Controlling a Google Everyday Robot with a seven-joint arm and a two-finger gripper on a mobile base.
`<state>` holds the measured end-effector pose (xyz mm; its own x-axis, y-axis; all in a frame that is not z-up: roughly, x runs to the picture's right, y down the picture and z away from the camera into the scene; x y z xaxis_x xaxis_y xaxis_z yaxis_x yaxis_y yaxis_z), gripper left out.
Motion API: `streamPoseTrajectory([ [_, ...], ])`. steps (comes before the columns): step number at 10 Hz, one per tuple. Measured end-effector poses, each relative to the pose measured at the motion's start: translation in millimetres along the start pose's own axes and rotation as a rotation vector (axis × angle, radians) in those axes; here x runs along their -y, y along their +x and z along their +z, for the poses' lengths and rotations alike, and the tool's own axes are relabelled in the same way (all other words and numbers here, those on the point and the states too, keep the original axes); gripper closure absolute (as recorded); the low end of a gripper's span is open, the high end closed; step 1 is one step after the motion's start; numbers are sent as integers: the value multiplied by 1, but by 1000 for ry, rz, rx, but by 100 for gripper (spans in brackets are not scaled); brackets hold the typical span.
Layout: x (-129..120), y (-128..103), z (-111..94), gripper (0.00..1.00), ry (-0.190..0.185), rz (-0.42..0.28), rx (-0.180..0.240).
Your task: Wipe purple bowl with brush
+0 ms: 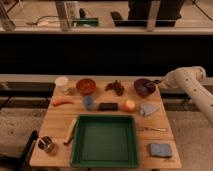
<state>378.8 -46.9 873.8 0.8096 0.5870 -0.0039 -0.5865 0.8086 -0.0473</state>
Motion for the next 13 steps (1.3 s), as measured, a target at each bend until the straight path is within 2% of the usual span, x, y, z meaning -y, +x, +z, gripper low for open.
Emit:
streamPoseTrajectory([
  [6, 7, 16, -2, 100, 36, -22, -50],
  [13, 19, -1, 20, 100, 47, -74, -43],
])
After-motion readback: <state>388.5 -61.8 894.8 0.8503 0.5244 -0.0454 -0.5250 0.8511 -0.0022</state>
